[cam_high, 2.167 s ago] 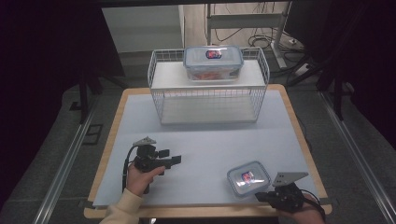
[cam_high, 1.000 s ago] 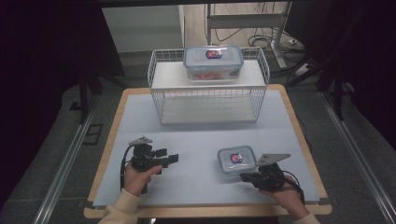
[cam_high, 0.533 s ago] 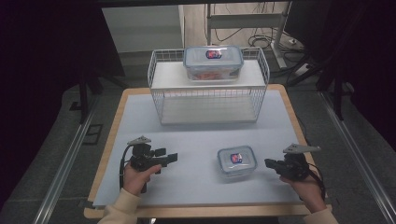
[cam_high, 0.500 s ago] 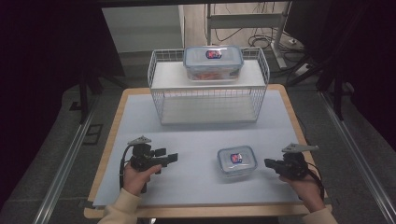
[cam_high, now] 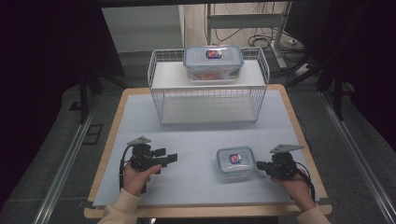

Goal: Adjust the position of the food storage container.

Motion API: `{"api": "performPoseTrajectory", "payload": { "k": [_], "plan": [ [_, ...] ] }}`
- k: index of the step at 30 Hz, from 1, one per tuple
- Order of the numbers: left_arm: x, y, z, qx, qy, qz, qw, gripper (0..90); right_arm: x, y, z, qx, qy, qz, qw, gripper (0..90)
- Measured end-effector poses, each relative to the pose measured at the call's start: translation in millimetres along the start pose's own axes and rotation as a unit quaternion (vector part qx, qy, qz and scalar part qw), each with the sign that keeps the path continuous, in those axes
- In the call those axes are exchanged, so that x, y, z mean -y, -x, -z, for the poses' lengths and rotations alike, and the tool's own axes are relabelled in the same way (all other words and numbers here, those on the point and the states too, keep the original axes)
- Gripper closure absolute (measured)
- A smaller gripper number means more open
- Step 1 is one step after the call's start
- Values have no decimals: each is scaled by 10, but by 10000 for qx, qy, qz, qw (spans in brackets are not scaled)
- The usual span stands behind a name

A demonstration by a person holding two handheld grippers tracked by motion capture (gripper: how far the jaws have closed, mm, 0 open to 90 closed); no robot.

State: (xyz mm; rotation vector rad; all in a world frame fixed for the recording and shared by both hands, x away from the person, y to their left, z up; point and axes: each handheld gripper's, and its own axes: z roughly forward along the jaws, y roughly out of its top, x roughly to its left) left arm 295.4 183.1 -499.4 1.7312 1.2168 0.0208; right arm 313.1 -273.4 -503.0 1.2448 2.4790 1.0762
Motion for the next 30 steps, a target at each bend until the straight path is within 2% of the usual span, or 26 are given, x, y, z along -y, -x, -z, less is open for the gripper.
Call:
{"api": "performPoseTrajectory", "payload": {
  "k": [17,30],
  "plan": [
    [12,-18,-11,-16,-33,23,10000,281,-243,-344,-377,-182,-75,254,9995,896],
    [17,-27,-19,-15,-65,32,10000,281,-342,-452,-529,-327,-42,264,9991,896]
  ]
}}
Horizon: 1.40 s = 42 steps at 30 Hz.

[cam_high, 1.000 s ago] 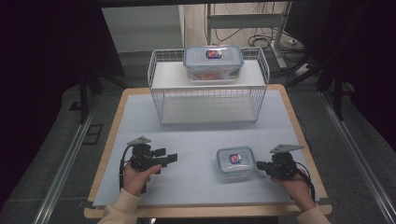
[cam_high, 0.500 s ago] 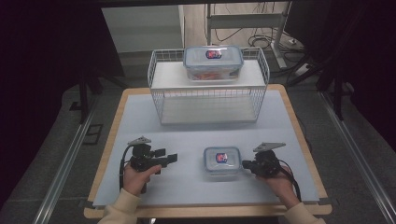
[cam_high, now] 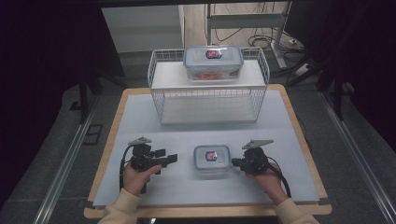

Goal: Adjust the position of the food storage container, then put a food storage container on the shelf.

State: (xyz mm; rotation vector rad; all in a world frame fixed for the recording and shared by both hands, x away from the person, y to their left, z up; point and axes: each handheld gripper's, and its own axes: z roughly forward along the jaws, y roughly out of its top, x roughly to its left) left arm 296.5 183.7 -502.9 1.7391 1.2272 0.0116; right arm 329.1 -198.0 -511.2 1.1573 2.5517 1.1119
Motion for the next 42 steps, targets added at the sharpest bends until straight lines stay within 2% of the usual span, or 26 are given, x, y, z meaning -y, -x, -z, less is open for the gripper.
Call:
{"api": "performPoseTrajectory", "payload": {
  "k": [8,20,28,31,33,35,38,42],
  "plan": [
    [0,1,8,3,-2,2,10000,281,5,23,32,-25,78,-24,10000,895],
    [-4,-1,20,-12,23,8,10000,281,59,157,271,-25,346,-222,9992,895],
    [-7,2,20,-28,18,62,10000,276,76,207,326,-157,420,-326,9985,881],
    [-8,7,25,-35,15,106,9999,274,65,204,339,-327,460,-338,9978,819],
    [-11,14,23,-38,27,127,9999,271,52,192,350,-432,522,-282,9973,734],
    [-20,23,17,-24,7,104,9999,267,42,185,361,-593,603,-336,9959,626],
    [-34,53,-15,64,11,69,10000,240,36,183,361,-652,641,-396,9950,507],
    [-34,93,-83,126,-82,94,9998,221,41,202,342,-777,642,-523,9935,428]
  ]
}}
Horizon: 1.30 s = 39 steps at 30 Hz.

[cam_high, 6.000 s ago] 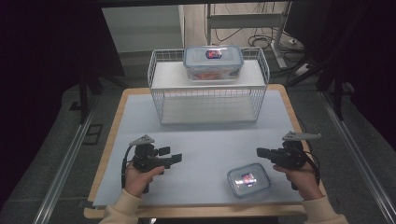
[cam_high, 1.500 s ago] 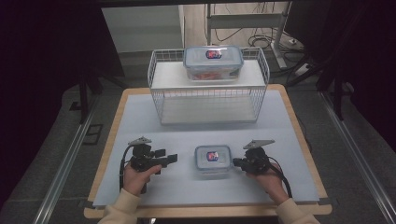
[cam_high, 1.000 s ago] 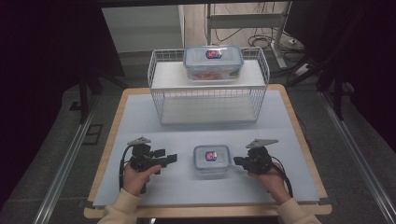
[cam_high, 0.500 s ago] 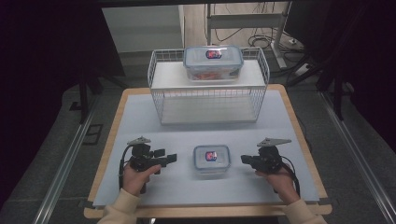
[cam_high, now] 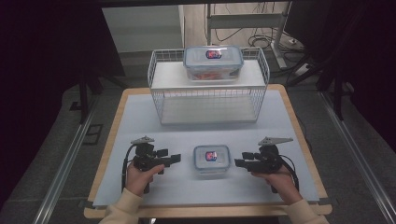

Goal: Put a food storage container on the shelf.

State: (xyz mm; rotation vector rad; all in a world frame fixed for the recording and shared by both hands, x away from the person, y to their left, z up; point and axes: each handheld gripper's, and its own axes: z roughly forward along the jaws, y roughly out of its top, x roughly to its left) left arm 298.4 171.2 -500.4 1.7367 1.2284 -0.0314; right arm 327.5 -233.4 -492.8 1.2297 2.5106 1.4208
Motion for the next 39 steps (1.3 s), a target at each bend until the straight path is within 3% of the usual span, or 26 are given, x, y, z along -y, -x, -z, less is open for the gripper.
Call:
{"api": "performPoseTrajectory", "payload": {
  "k": [2,8,14,26,31,39],
  "plan": [
    [-2,39,-63,22,-64,46,10000,209,-8,16,-8,-103,54,-157,9998,400],
    [-18,123,-249,153,-253,54,9995,180,-15,35,-72,-167,-27,-320,9993,353],
    [-47,200,-401,297,-372,87,9988,176,-20,25,-97,-194,-98,-326,9992,331],
    [-111,165,-547,472,-524,471,9964,179,-74,-3,-194,-233,-235,-401,9987,281],
    [-181,187,-595,470,-505,455,9966,183,-132,32,-229,-203,-228,-458,9985,280],
    [-104,165,-690,469,-726,512,9949,192,-145,57,-345,-283,-335,-617,9971,276]
  ]
}}
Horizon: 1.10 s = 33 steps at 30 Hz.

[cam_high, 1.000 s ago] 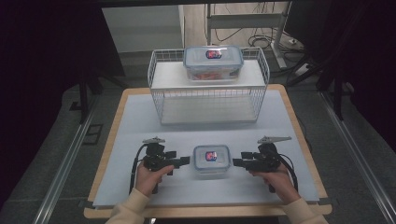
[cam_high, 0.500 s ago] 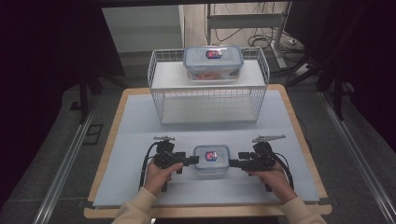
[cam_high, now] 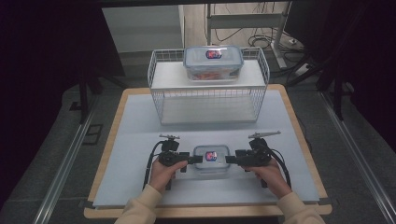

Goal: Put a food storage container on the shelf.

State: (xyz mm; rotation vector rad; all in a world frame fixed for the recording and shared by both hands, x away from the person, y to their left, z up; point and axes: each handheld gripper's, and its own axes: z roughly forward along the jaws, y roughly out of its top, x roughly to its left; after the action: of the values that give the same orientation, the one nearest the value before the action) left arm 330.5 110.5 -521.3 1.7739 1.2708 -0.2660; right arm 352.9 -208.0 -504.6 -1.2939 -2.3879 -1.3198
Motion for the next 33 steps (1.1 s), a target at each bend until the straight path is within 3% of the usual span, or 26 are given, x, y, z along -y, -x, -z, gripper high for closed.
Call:
{"api": "performPoseTrajectory", "payload": {
  "k": [11,18,23,33],
  "plan": [
    [38,-36,-69,164,-162,89,9997,224,10,21,-143,-202,-132,-288,9993,273],
    [67,-19,-93,361,-235,126,9990,293,19,-2,-179,-394,-204,-332,9985,328],
    [79,5,-66,301,-194,43,9994,338,25,-11,-166,-427,-239,-309,9983,343],
    [178,108,41,166,-28,-265,9995,441,85,-41,-52,-497,-3,-261,9984,475]
  ]
}}
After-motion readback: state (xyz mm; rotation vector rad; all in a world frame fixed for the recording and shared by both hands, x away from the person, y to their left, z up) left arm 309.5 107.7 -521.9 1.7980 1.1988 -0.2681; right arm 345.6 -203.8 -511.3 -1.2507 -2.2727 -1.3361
